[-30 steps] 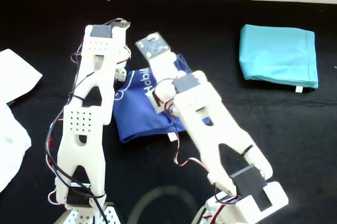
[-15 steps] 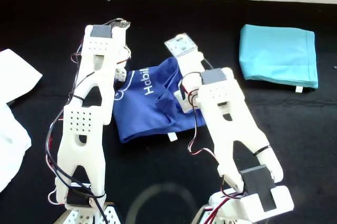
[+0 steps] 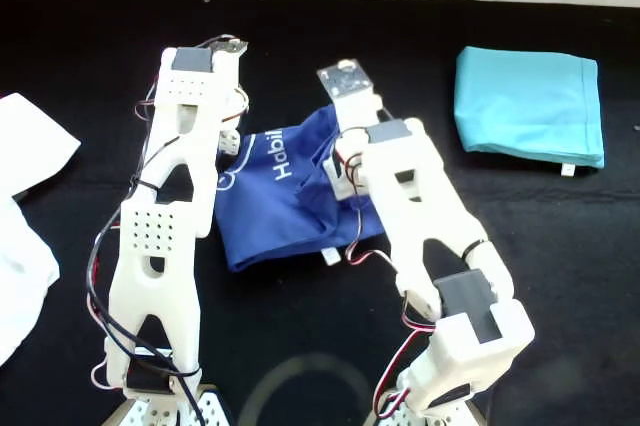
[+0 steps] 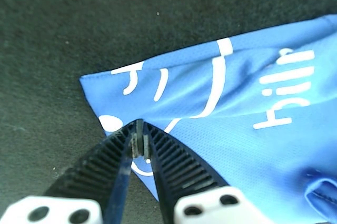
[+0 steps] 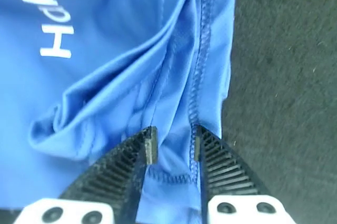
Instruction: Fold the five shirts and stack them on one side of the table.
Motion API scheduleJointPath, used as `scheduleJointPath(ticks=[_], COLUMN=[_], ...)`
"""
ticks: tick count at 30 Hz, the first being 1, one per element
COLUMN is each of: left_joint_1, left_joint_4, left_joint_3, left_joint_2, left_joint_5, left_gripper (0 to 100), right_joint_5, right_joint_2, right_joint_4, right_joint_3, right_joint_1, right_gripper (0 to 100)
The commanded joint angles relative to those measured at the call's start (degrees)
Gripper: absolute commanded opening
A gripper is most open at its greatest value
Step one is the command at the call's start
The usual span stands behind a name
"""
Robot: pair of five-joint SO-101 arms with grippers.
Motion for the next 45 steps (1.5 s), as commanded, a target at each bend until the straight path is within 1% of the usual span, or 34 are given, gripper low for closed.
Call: scheduleJointPath(ticks=[1,9,12,18,21,22,25,27,34,36,41,45], left_joint_1=[-0.3,-0.3,-0.3,-0.3,-0.3,-0.3,-0.3,-0.3,-0.3,-0.3,-0.3,-0.5], left_joint_4=[0.0,-0.2,-0.2,0.2,0.2,0.2,-0.1,-0.1,-0.1,-0.1,-0.2,0.0], left_joint_3=[-2.1,-2.1,-2.1,-2.1,-2.1,-2.1,-2.1,-2.1,-2.1,-2.1,-2.1,-2.1], left_joint_2=[-0.8,-0.8,-0.8,-1.1,-1.0,-0.9,-0.9,-1.0,-1.0,-1.0,-0.9,-1.1], left_joint_5=[0.1,0.1,0.1,0.1,0.1,0.1,0.1,0.1,0.1,0.1,0.1,0.0], left_gripper=[1,1,1,1,1,1,1,1,1,1,1,1], right_joint_5=[-0.5,-0.2,-0.2,-0.4,-0.5,-0.5,-0.8,-2.5,-3.3,-3.3,-3.0,-3.2], right_joint_2=[-0.1,0.4,1.6,1.6,1.6,1.6,1.7,1.7,2.1,2.2,5.1,7.9], right_joint_4=[1.5,1.4,1.6,1.8,4.7,5.9,8.8,9.9,9.9,9.7,7.5,7.1], right_joint_3=[-4.1,-4.0,-4.4,-5.6,-8.2,-9.5,-12.3,-13.5,-14.0,-13.6,-13.1,-13.4], right_joint_1=[-1.6,-3.6,-2.8,1.2,1.8,1.8,1.6,1.6,0.8,-0.4,-2.7,-2.6], right_gripper=[12.1,12.0,12.0,12.2,12.5,12.8,18.0,20.5,20.6,19.4,6.4,6.0])
